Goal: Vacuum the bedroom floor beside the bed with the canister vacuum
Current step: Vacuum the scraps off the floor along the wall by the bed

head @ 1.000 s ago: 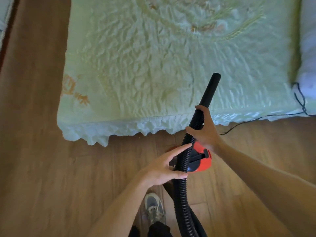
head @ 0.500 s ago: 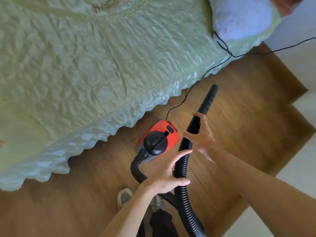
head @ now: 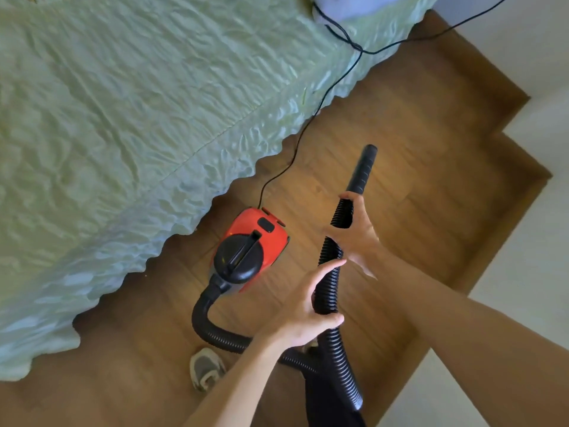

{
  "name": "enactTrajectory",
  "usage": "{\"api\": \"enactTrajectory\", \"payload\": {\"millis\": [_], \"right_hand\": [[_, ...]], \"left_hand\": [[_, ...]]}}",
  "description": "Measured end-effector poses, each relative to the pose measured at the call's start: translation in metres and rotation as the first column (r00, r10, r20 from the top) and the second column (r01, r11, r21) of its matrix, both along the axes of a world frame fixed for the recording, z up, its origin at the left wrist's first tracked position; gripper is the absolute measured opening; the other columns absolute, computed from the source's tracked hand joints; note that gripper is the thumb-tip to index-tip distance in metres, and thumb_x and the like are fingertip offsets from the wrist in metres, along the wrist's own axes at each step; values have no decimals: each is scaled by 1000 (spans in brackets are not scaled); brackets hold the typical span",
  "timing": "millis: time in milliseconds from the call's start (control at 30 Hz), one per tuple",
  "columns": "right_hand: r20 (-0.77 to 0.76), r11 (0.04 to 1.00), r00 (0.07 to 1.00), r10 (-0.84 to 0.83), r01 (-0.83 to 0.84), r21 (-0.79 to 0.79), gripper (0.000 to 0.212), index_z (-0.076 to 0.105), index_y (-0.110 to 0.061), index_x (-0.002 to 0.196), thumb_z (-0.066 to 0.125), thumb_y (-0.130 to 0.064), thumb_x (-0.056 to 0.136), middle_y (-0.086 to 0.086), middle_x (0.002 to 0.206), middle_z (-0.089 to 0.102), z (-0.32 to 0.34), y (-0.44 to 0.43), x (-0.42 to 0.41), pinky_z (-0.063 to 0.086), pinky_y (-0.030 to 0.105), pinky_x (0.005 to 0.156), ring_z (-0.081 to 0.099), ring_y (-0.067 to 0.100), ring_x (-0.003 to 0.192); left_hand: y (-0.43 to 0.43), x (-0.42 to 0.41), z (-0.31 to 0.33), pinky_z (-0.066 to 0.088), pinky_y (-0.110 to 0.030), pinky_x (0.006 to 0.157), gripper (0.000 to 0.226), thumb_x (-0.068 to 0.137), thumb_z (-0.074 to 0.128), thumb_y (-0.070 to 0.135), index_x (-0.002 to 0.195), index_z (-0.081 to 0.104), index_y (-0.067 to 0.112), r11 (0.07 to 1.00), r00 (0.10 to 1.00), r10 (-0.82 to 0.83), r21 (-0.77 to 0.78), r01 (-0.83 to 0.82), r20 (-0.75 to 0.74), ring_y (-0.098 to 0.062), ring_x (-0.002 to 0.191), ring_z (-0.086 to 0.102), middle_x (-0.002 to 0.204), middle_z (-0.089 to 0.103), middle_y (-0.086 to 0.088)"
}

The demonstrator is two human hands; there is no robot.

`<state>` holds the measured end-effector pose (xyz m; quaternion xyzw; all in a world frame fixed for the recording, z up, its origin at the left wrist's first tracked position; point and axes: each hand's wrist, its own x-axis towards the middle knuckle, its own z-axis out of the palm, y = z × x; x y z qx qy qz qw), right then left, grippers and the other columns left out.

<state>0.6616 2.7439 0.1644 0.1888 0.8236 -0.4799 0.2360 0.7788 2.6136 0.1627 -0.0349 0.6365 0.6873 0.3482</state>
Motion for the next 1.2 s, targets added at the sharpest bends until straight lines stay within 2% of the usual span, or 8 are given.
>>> {"api": "enactTrajectory", "payload": {"millis": [133,233,300,433,667,867,967,1200], "right_hand": [[69,995,994,-87,90,-33,63,39,-42,124,69,-6,82,0,99,54,-21,40,-23,62,41,68,63,21,81],[129,988,985,-116,128,-87,62,40,-39,127,71,-8,84,3,105,56,-38,70,-39,62,42,68,64,24,85],[165,983,978,-124,144,-116,61,40,-37,127,72,-8,84,7,108,58,-50,89,-47,60,38,65,64,24,82],[198,990,976,-93,111,-82,61,42,-43,122,63,0,84,14,101,61,-71,133,-64,54,37,54,59,24,59],[144,976,977,-160,178,-128,53,47,-33,127,53,5,91,15,109,51,-106,152,-83,62,48,63,54,21,61],[149,960,961,-231,250,-123,44,50,-34,119,54,1,92,12,105,53,-126,156,-77,60,57,68,56,16,55],[170,971,965,-200,219,-101,45,50,-39,116,56,-1,91,12,102,56,-136,154,-67,58,59,69,58,23,64],[249,996,968,24,-2,-89,48,47,-32,131,60,-6,93,9,116,58,-158,149,-54,56,30,64,61,21,84]], "left_hand": [[43,-25,-9,46,-43,106,85,78,72,5,141,39,52,1000,999,-2,-19,3,34,-12,108,53,138,48,11],[70,-42,-17,40,-29,110,84,78,73,5,141,40,50,1000,1000,-12,-25,12,20,-3,127,48,146,41,24],[85,-53,-26,47,-28,100,85,79,73,0,141,41,50,1000,997,-5,5,5,75,-2,117,56,144,43,19],[106,-64,-54,59,-47,83,82,82,62,-10,136,45,50,999,984,-31,-35,37,173,-27,80,69,116,60,-4],[142,-81,-76,52,-21,73,57,85,59,-13,124,46,26,997,938,49,39,-66,344,-6,81,66,120,63,-9],[151,-93,-81,54,-45,95,61,89,63,-3,131,50,39,988,930,16,138,-72,368,-32,99,69,122,60,-16],[150,-90,-88,56,-48,92,64,88,65,-2,129,52,45,992,935,-21,126,-25,353,-29,89,70,121,57,-18],[127,-74,-112,60,-48,82,67,85,70,5,133,50,48,994,940,-102,-11,111,325,-32,89,71,111,59,-8]]}}
